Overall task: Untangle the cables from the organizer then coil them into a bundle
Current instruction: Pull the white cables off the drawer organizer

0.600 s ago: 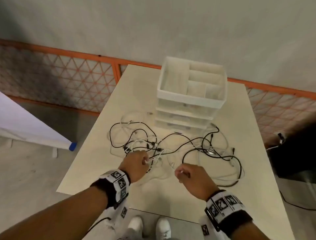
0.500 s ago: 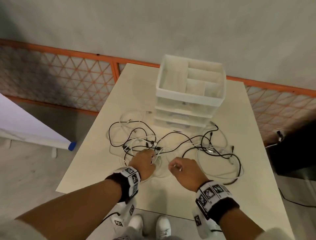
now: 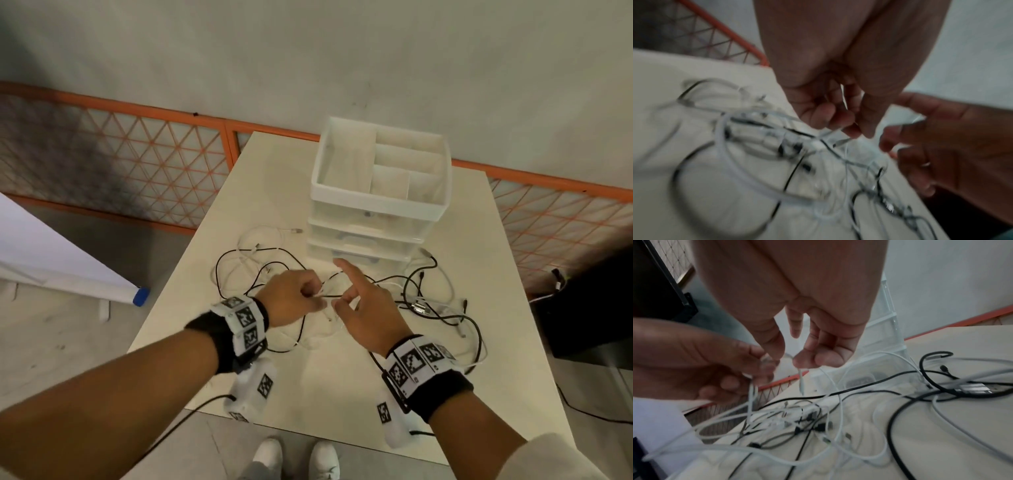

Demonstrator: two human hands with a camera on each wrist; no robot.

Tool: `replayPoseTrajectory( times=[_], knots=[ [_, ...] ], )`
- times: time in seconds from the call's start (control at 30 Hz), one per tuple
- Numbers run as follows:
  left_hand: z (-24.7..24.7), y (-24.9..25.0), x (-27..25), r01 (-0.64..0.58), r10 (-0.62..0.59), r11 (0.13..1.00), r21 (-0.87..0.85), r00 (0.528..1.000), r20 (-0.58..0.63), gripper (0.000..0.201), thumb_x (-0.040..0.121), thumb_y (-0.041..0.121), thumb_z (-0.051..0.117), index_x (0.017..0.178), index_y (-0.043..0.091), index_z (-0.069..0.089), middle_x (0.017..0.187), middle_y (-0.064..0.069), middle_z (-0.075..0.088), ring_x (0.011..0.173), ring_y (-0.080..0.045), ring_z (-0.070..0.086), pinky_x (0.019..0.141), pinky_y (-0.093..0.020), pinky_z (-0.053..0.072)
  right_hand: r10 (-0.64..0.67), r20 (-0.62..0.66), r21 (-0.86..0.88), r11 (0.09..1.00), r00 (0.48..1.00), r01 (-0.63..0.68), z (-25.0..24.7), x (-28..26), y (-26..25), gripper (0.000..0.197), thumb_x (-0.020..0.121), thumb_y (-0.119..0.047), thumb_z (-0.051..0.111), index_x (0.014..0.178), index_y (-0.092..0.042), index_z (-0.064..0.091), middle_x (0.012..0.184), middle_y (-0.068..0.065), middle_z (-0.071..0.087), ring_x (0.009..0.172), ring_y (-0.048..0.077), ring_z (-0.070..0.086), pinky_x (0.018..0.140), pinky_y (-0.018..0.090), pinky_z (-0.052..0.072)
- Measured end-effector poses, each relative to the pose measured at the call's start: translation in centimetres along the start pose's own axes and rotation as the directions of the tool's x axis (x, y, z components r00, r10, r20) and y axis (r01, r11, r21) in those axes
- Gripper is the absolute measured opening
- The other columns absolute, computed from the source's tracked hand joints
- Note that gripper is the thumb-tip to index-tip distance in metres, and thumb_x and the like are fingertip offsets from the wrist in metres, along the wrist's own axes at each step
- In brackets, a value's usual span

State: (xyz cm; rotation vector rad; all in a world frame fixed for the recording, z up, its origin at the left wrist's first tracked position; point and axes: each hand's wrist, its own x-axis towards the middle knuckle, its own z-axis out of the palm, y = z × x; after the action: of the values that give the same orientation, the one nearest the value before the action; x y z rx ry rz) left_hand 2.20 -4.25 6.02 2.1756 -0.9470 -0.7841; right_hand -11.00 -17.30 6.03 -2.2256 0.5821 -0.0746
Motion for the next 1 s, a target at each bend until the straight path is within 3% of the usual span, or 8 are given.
replayPoseTrajectory(
  times=[0.1,0.17,0.27,0.37,0.53,0.7,0.83,1.0],
  knots=[
    [-4.7,3.4,-1.1,-0.139,0.134,0.982,-0.131,0.99,-0.048,0.018,0.085,0.024,0.075,0.077,0.022,0.059,0.068,0.012,0.055,0.054,0.002,0.047,0.057,-0.02,0.041,0.005,-0.041,-0.017,1.0,0.999,-0.006,-1.0,1.5,-1.0,0.043,0.097,-0.027,0.062,0.136,-0.04,0.053,0.084,-0.01,0.068,0.069,0.007,0.062,0.072,0.022,0.046],
    [-7.5,5.4,-2.1,-0.207,0.186,0.956,-0.208,0.976,-0.113,0.015,0.085,0.023,0.075,0.079,0.021,0.061,0.071,0.007,0.057,0.056,-0.005,0.05,0.055,-0.02,0.045,0.06,-0.062,-0.034,0.997,0.996,-0.062,-1.3,2.1,-1.0,0.014,0.098,-0.032,0.06,0.11,-0.031,0.066,0.083,-0.009,0.067,0.072,0.01,0.062,0.07,0.022,0.043],
    [-10.7,6.3,-3.2,-0.276,0.22,0.935,-0.223,0.944,-0.248,0.013,0.085,0.021,0.075,0.084,0.015,0.063,0.076,-0.001,0.06,0.058,-0.012,0.055,0.056,-0.023,0.051,0.147,-0.094,-0.001,0.989,0.985,-0.148,-1.5,2.9,0.1,0.029,0.098,-0.035,0.056,0.081,-0.016,0.068,0.078,-0.002,0.072,0.078,0.024,0.067,0.078,0.035,0.055],
    [-11.6,4.1,-3.4,-0.192,0.173,0.98,-0.049,0.95,-0.258,0.013,0.086,0.029,0.073,0.083,0.02,0.064,0.076,-0.001,0.067,0.062,-0.015,0.063,0.062,-0.029,0.055,0.173,-0.18,0.092,0.983,0.968,-0.158,-2.9,3.2,-0.9,0.031,0.098,-0.037,0.057,0.079,-0.016,0.069,0.078,0.005,0.074,0.079,0.031,0.07,0.079,0.047,0.059],
    [-9.3,-2.5,-3.3,0.042,-0.017,0.984,0.175,0.989,-0.146,0.017,0.09,0.032,0.068,0.076,0.027,0.059,0.075,0.008,0.064,0.077,-0.022,0.065,0.062,-0.025,0.044,0.019,-0.448,0.177,0.982,0.894,0.067,-7.7,3.2,-6.8,0.016,0.095,-0.038,0.065,0.085,-0.026,0.069,0.077,-0.003,0.073,0.073,0.026,0.07,0.075,0.042,0.059],
    [-8.0,-4.7,-2.7,0.063,-0.046,0.994,0.09,0.983,-0.178,0.013,0.095,0.034,0.061,0.089,0.023,0.061,0.097,0.005,0.069,0.087,-0.018,0.065,0.068,-0.019,0.045,-0.185,-0.604,0.138,0.934,0.775,0.33,-9.3,1.9,-12.5,0.013,0.093,-0.024,0.068,0.084,-0.034,0.07,0.083,-0.014,0.075,0.072,0.022,0.067,0.068,0.04,0.059],
    [-9.8,-4.8,-1.6,0.032,-0.03,1.0,0.002,0.957,-0.288,0.017,0.093,0.036,0.062,0.087,0.02,0.061,0.096,0.004,0.072,0.092,-0.021,0.066,0.079,-0.032,0.05,-0.049,-0.661,0.189,0.955,0.749,0.229,-8.5,2.1,-11.7,0.016,0.095,-0.041,0.064,0.082,-0.032,0.065,0.073,0.001,0.073,0.062,0.025,0.065,0.059,0.031,0.051],
    [-14.1,-4.1,-2.1,0.013,-0.117,0.966,-0.258,0.913,-0.39,0.001,0.091,0.022,0.063,0.091,0.022,0.064,0.081,-0.001,0.073,0.087,-0.031,0.067,0.085,-0.052,0.055,0.205,-0.641,0.292,0.956,0.74,-0.012,-7.9,1.8,-7.1,0.023,0.091,-0.048,0.064,0.08,-0.028,0.067,0.069,-0.006,0.073,0.063,0.019,0.068,0.067,0.035,0.051]
  ],
)
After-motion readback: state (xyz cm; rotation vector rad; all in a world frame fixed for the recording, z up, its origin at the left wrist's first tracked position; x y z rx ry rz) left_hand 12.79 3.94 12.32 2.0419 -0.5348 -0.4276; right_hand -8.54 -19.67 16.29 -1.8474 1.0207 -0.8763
